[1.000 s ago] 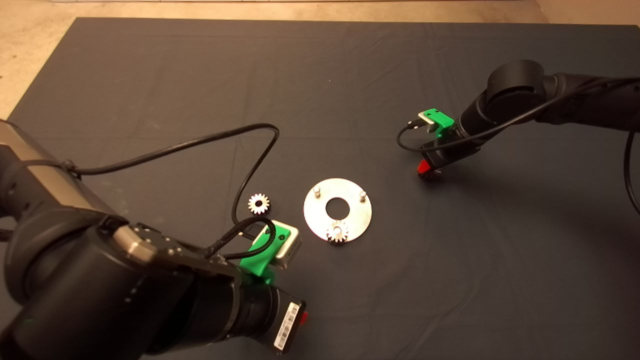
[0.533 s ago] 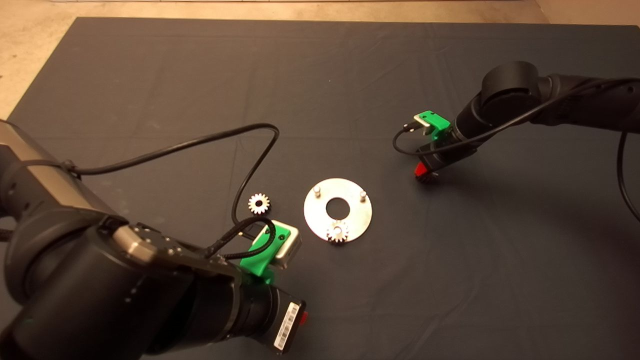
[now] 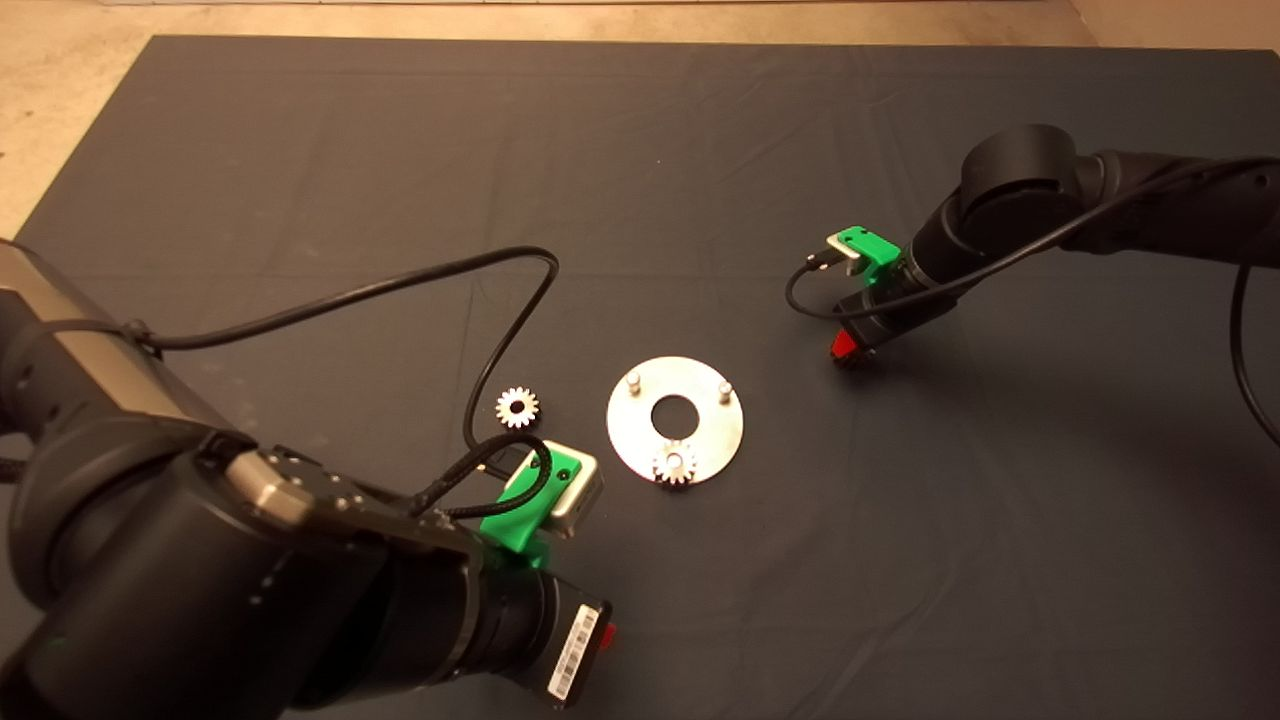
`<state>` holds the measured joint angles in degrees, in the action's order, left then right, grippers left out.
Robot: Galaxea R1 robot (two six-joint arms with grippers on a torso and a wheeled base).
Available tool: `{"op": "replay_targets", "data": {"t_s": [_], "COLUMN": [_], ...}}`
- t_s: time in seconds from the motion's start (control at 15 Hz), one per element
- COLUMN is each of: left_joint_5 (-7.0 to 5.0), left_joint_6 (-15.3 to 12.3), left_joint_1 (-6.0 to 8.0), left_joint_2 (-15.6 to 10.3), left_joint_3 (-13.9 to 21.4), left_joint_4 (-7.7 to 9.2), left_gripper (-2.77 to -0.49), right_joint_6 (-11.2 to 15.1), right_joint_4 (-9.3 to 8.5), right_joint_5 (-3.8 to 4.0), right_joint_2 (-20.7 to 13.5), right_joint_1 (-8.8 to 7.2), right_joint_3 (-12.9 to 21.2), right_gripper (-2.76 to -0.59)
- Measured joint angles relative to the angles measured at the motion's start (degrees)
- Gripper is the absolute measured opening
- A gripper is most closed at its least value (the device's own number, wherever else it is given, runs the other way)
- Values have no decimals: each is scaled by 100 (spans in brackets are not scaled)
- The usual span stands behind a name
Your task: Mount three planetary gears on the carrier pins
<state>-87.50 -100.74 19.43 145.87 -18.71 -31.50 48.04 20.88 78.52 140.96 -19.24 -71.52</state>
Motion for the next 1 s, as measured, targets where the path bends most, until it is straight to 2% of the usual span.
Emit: {"op": "replay_targets", "data": {"t_s": [1.0], "left_joint_5": [1], "left_joint_6": [2], "left_joint_1": [29], "left_joint_2": [-30], "left_joint_3": [0], "left_joint_4": [-2], "left_gripper": [-179], "right_joint_6": [0], "right_joint_4": [-44], "right_joint_5": [50], "right_joint_2": [0], "right_joint_1": [0], "right_joint_3": [0], "right_gripper": [-229]}}
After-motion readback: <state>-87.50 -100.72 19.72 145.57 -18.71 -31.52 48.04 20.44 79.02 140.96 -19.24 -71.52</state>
